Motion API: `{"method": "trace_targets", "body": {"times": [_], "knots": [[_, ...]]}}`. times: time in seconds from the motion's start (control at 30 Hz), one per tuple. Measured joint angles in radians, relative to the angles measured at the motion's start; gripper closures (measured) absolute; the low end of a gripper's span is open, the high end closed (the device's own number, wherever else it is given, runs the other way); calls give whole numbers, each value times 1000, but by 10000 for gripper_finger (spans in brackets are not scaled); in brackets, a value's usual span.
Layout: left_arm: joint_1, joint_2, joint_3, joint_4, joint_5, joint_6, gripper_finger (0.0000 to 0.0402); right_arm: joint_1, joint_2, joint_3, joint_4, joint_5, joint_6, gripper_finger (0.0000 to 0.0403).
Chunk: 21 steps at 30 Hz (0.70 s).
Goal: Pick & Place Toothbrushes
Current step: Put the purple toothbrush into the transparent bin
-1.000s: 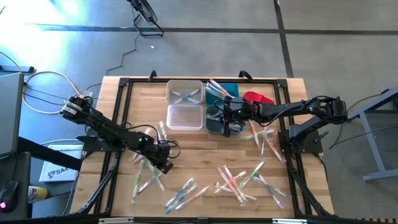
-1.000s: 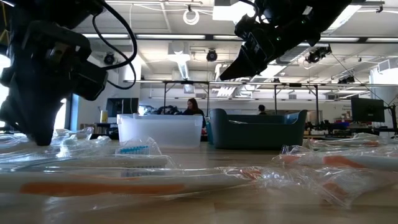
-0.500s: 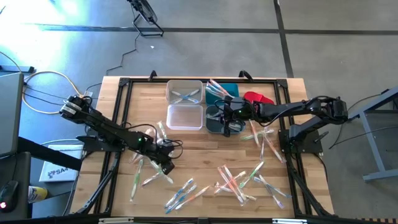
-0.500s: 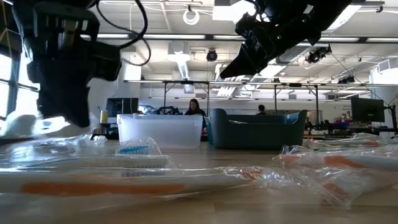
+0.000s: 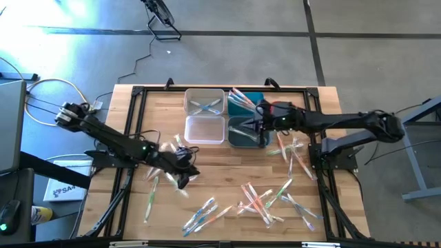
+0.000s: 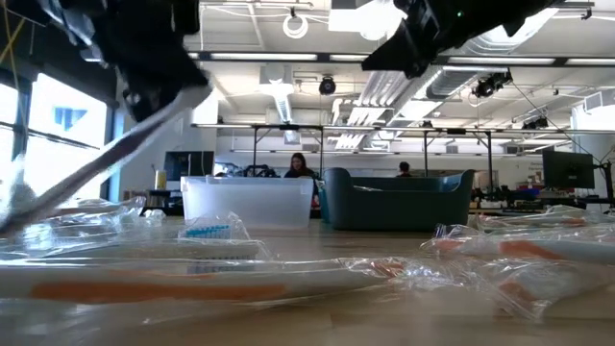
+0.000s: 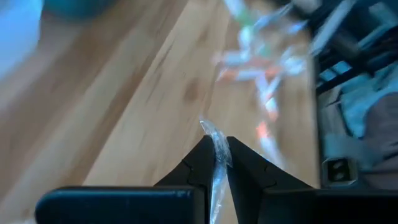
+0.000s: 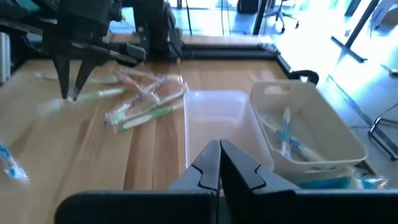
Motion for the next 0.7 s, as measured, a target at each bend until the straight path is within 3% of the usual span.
{"method": "trace_targets", "body": {"times": [0.13,0.47,0.7], "knots": [[0,-38,0,96,-29,127,369,0,-74,0,-30,0,0,401],[0,-107,-1,146,-181,345,369,0,-161,0,-58,0,0,401],[27,-123,26,220,-193,456,369,0,-167,0,-70,0,0,401]]}}
